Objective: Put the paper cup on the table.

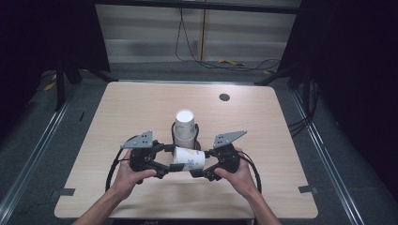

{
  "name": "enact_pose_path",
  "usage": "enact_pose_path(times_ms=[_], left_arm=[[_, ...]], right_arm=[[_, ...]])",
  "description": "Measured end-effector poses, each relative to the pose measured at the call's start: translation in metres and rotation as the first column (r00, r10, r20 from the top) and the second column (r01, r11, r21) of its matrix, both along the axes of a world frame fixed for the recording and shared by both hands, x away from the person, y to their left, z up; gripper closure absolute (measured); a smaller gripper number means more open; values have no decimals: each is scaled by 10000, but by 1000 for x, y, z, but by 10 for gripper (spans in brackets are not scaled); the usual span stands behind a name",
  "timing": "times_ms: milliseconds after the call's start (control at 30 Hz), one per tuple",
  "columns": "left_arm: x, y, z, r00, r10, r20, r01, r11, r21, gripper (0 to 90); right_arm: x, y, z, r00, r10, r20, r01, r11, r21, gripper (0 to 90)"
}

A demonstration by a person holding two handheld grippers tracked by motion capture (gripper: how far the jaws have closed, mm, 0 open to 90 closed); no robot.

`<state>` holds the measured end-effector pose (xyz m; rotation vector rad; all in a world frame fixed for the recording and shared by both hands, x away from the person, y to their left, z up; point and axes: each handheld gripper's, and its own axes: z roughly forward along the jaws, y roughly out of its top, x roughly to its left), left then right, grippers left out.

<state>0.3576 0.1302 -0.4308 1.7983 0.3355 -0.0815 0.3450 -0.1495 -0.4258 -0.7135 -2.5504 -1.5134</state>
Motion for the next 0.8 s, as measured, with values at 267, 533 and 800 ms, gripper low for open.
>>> enact_pose_path(times_ms=[267,533,800], left_arm=[[6,5,-2,9990,260,-355,-257,9996,106,253],[7,14,3,9986,447,-274,-433,9978,493,253],[9,19,4,9980,547,-307,-520,9953,819,254]], right_arm=[[0,-8,2,9993,-365,34,364,9989,293,213],[2,-19,4,9939,-1105,29,1101,9915,688,158],[2,-27,5,9874,-1575,132,1562,9853,694,156]])
